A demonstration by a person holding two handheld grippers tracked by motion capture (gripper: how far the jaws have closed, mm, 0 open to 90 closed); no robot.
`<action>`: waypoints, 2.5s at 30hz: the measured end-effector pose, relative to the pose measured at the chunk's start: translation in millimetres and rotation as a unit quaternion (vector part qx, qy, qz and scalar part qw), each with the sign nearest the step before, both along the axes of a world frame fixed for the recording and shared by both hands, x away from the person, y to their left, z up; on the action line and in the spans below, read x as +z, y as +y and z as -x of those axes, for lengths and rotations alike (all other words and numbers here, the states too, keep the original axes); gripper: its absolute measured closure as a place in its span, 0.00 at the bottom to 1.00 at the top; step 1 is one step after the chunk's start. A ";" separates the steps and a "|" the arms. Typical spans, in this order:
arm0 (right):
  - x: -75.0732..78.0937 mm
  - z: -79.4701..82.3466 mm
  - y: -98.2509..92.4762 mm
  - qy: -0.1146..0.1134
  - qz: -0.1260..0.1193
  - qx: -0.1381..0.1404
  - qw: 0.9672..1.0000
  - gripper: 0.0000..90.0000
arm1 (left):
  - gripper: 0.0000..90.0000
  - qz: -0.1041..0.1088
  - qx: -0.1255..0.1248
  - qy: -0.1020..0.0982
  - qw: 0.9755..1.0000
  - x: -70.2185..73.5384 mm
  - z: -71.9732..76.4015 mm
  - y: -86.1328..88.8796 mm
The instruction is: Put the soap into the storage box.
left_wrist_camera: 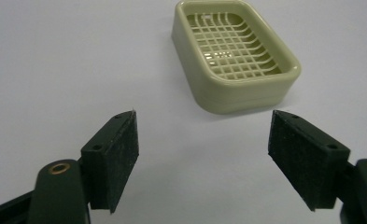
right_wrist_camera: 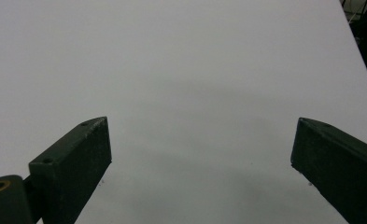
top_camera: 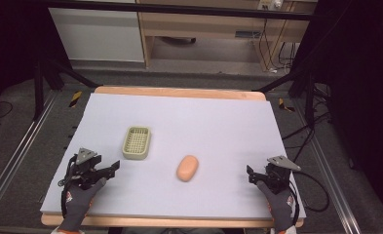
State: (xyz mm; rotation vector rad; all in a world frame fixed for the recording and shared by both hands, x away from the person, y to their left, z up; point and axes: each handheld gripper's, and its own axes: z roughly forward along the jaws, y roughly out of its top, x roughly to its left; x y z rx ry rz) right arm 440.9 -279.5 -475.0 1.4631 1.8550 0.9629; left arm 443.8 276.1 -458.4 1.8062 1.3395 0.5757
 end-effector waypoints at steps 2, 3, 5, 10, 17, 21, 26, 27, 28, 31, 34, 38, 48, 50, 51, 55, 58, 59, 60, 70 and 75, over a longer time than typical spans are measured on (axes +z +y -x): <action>-2.5 -1.3 1.9 0.012 0.005 0.002 1.000 0.06 | 0.28 -0.001 -0.006 0.001 1.000 1.2 1.5 -2.9; -2.5 -1.3 1.9 0.012 0.005 0.002 1.000 0.06 | 0.28 -0.001 -0.006 0.001 1.000 1.2 1.5 -2.9; -3.9 -1.4 3.3 0.015 0.006 0.006 1.000 0.06 | 0.28 0.004 -0.005 -0.004 1.000 2.4 3.0 -6.3; -3.6 -0.2 5.5 0.017 0.001 0.013 1.000 0.07 | 0.29 0.007 -0.021 -0.011 1.000 7.1 7.5 -14.5; -3.0 0.5 5.6 0.011 0.003 0.010 1.000 0.06 | 0.30 0.002 -0.040 -0.010 0.999 9.2 9.6 -22.6; -2.3 0.7 6.5 0.011 0.000 0.010 1.000 0.05 | 0.30 0.002 -0.049 -0.012 0.999 11.7 10.3 -30.1; -0.9 1.6 8.0 0.005 -0.004 0.010 1.000 0.05 | 0.30 0.005 -0.062 -0.016 0.998 15.8 13.2 -40.4; -0.2 2.1 8.3 0.005 -0.007 0.009 1.000 0.05 | 0.30 0.005 -0.064 -0.016 0.998 16.6 13.7 -42.7; 0.1 2.2 8.4 0.003 -0.005 0.011 1.000 0.06 | 0.30 0.003 -0.070 -0.015 0.997 17.5 14.0 -46.3; 0.2 2.3 8.8 0.004 -0.004 0.011 1.000 0.06 | 0.30 0.002 -0.074 -0.016 0.997 18.0 13.9 -51.5; 0.5 2.7 9.8 0.005 -0.003 0.012 1.000 0.07 | 0.30 0.000 -0.082 -0.014 0.997 18.3 14.7 -59.1; -0.1 2.3 9.6 0.007 -0.003 0.012 1.000 0.07 | 0.30 0.000 -0.088 -0.017 0.996 21.1 14.5 -65.3; -1.0 2.7 9.2 0.012 -0.012 0.013 1.000 0.08 | 0.30 -0.007 -0.105 -0.020 0.994 29.5 8.0 -79.1; -0.9 2.9 9.5 0.012 -0.011 0.013 1.000 0.08 | 0.30 -0.006 -0.107 -0.022 0.994 31.5 6.9 -83.0; -0.9 3.1 9.7 0.012 -0.012 0.012 1.000 0.08 | 0.30 -0.005 -0.110 -0.024 0.994 32.9 6.3 -85.4; -1.0 3.1 9.5 0.014 -0.012 0.013 1.000 0.08 | 0.30 -0.005 -0.115 -0.028 0.993 37.6 4.1 -92.2; -0.9 3.3 9.8 0.014 -0.011 0.012 1.000 0.08 | 0.30 -0.002 -0.119 -0.033 0.992 42.2 1.7 -100.8; -0.7 3.5 10.0 0.014 -0.013 0.012 1.000 0.08 | 0.30 -0.002 -0.119 -0.033 0.992 42.2 1.7 -100.8; -0.8 3.3 9.8 0.013 -0.013 0.012 1.000 0.08 | 0.30 0.000 -0.122 -0.034 0.992 43.9 0.9 -104.8; -0.8 2.9 8.9 0.015 -0.016 0.009 1.000 0.08 | 0.30 0.005 -0.136 -0.037 0.990 48.7 -4.1 -126.0; -0.8 2.7 9.1 0.016 -0.016 0.011 1.000 0.08 | 0.30 -0.001 -0.143 -0.035 0.989 46.8 -4.3 -130.8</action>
